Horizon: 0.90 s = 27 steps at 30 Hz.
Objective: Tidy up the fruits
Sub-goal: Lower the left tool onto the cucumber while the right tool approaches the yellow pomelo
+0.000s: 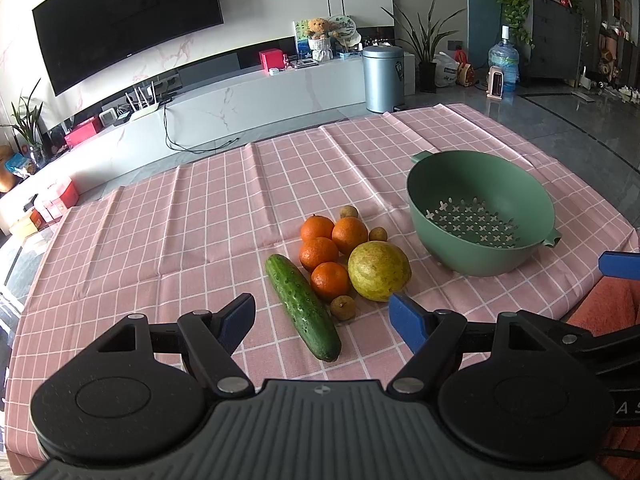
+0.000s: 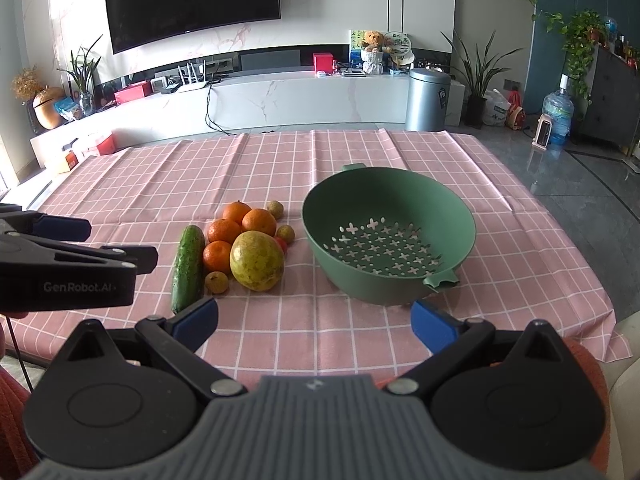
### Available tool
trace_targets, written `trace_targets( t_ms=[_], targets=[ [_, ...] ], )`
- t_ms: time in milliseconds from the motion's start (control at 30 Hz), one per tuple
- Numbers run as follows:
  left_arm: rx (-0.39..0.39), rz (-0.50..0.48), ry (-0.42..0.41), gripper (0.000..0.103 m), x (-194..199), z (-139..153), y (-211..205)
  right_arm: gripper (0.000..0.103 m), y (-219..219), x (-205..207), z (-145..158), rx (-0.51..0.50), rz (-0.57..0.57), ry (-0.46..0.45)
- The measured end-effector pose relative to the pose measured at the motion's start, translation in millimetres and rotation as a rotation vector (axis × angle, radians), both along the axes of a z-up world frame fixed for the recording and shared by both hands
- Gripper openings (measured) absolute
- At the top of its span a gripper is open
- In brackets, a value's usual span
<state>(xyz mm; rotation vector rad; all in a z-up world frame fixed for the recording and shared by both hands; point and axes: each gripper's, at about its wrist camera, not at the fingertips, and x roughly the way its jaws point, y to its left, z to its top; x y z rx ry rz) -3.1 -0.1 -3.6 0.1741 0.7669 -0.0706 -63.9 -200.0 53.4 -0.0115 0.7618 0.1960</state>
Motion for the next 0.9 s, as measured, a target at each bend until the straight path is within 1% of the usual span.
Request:
trace_targets(
  t_ms=[500, 667, 733, 800, 833, 867, 900],
  targets=[
    [-0.012, -0.007, 0.017, 0.090, 6, 0, 2, 0.098, 0, 6, -4, 0.009, 0.002, 0.024],
    [-0.031, -0.007, 0.027, 0.090, 10, -2, 8, 0.098, -1, 11, -8, 0.035, 0.001, 0.036],
    [-0.054, -0.008, 0.030, 0.090, 13, -2, 14, 0.098, -1, 14, -9, 0.062, 0.009, 0.026],
    [-0.092, -0.002, 0.044, 0.087, 18, -3, 21, 0.098, 3, 19, -11, 0.072, 0.031, 0.013],
    [-0.115, 0.005, 0.054, 0.085, 22, -4, 25, 0.096, 7, 22, -12, 0.069, 0.044, 0.007],
    [-0.138, 0.013, 0.064, 0.083, 25, -5, 30, 0.089, 10, 25, -14, 0.067, 0.056, 0.003],
    [-0.168, 0.027, 0.077, 0.079, 30, -7, 35, 0.086, 14, 29, -15, 0.069, 0.070, 0.005]
  ],
)
